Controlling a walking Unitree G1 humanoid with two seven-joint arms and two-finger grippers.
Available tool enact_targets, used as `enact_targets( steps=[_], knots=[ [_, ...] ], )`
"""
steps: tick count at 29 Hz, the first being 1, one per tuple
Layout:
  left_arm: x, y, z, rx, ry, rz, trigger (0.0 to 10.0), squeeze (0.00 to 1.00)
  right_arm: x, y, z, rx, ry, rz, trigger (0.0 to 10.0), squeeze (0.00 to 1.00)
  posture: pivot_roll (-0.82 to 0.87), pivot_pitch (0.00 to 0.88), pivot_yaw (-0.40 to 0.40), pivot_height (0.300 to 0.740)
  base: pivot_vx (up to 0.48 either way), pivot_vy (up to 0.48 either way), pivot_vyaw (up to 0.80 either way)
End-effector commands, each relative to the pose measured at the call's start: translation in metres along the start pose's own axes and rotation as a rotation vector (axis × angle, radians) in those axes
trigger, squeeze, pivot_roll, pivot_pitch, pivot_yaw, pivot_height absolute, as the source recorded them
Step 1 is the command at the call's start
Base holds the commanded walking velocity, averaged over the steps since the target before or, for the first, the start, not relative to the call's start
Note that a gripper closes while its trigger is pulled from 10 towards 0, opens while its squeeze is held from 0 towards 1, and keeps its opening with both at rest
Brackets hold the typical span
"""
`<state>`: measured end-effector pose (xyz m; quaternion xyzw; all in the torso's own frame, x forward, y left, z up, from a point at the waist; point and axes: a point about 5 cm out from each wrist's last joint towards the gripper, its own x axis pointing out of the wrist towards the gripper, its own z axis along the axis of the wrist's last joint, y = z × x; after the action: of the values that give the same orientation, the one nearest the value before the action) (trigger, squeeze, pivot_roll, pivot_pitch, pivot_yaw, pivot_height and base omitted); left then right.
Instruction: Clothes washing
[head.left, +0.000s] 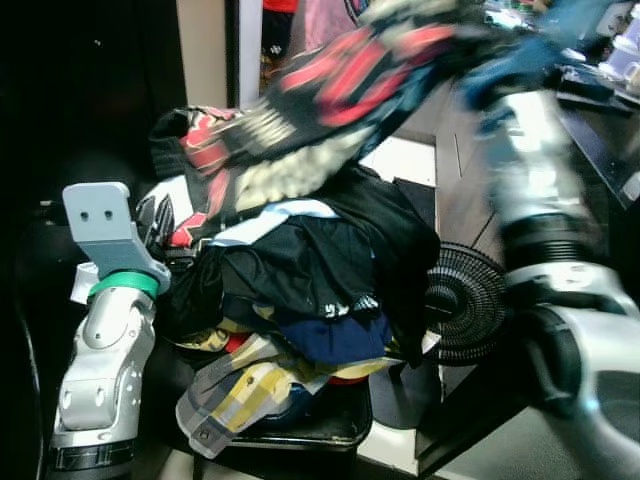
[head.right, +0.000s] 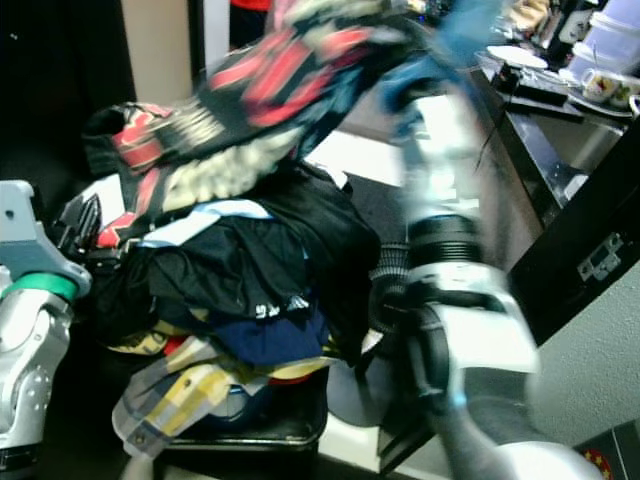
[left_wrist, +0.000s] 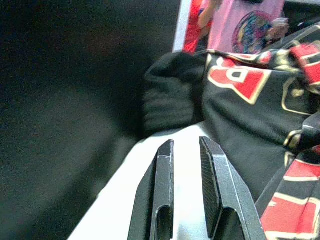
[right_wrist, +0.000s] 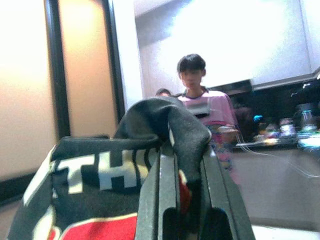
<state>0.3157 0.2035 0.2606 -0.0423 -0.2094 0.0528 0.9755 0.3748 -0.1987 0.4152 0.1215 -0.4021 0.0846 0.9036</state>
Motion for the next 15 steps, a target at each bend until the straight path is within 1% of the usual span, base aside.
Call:
enact_targets(
  steps=[1, 2, 3, 5, 8, 9, 10, 11, 12, 13, 15],
  knots=[
    [0.000, -0.006, -0.002, -0.026, 0.013, -0.018, 10.0, 0.00, -0.013, 0.007, -0.021, -0.027, 0.097, 0.052, 1.6, 0.00, -0.01, 0.000, -0.045, 0.740, 0.000, 0.000, 0.00],
    [-0.001, -0.008, -0.003, -0.036, 0.015, -0.024, 10.0, 0.00, -0.018, 0.009, -0.028, -0.031, 0.127, 0.068, 1.6, 0.00, -0.01, 0.000, -0.045, 0.740, 0.000, 0.000, 0.00],
    [-0.001, -0.008, -0.003, -0.036, 0.015, -0.024, 10.0, 0.00, -0.018, 0.009, -0.028, -0.031, 0.127, 0.068, 1.6, 0.00, -0.01, 0.000, -0.045, 0.740, 0.000, 0.000, 0.00],
    [-0.001, -0.010, -0.003, -0.046, 0.015, -0.031, 10.0, 0.00, -0.024, 0.012, -0.031, -0.029, 0.153, 0.076, 1.6, 0.00, -0.01, 0.000, -0.045, 0.740, 0.000, 0.000, 0.00],
    [-0.001, -0.010, -0.003, -0.047, 0.014, -0.032, 10.0, 0.00, -0.026, 0.012, -0.031, -0.028, 0.156, 0.076, 1.6, 0.00, -0.01, 0.000, -0.044, 0.740, 0.000, 0.000, 0.00],
    [-0.003, -0.017, -0.002, -0.054, 0.018, -0.060, 10.0, 0.00, -0.038, 0.017, -0.043, -0.040, 0.201, 0.092, 10.0, 0.00, -0.01, 0.000, -0.048, 0.740, 0.000, 0.000, 0.00],
    [-0.004, -0.022, -0.001, -0.046, 0.022, -0.078, 10.0, 0.00, -0.049, 0.022, -0.052, -0.045, 0.236, 0.107, 10.0, 0.00, 0.00, 0.000, -0.053, 0.740, 0.000, 0.000, 0.00],
    [-0.004, -0.022, -0.001, -0.046, 0.022, -0.078, 10.0, 0.00, -0.049, 0.022, -0.052, -0.045, 0.236, 0.107, 10.0, 0.00, 0.00, 0.000, -0.053, 0.740, 0.000, 0.000, 0.00],
    [-0.005, -0.026, 0.001, -0.045, 0.023, -0.090, 10.0, 0.00, -0.063, 0.026, -0.062, -0.041, 0.280, 0.107, 10.0, 0.00, 0.00, 0.000, -0.055, 0.740, 0.000, 0.000, 0.00],
    [-0.005, -0.026, 0.001, -0.045, 0.023, -0.090, 10.0, 0.00, -0.063, 0.026, -0.062, -0.041, 0.280, 0.107, 10.0, 0.00, 0.00, 0.000, -0.055, 0.740, 0.000, 0.000, 0.00],
    [-0.004, -0.025, 0.003, -0.051, 0.018, -0.081, 10.0, 0.00, -0.064, 0.024, -0.060, -0.029, 0.280, 0.086, 10.0, 0.00, 0.00, 0.000, -0.061, 0.740, 0.000, 0.000, -0.60]
  ],
)
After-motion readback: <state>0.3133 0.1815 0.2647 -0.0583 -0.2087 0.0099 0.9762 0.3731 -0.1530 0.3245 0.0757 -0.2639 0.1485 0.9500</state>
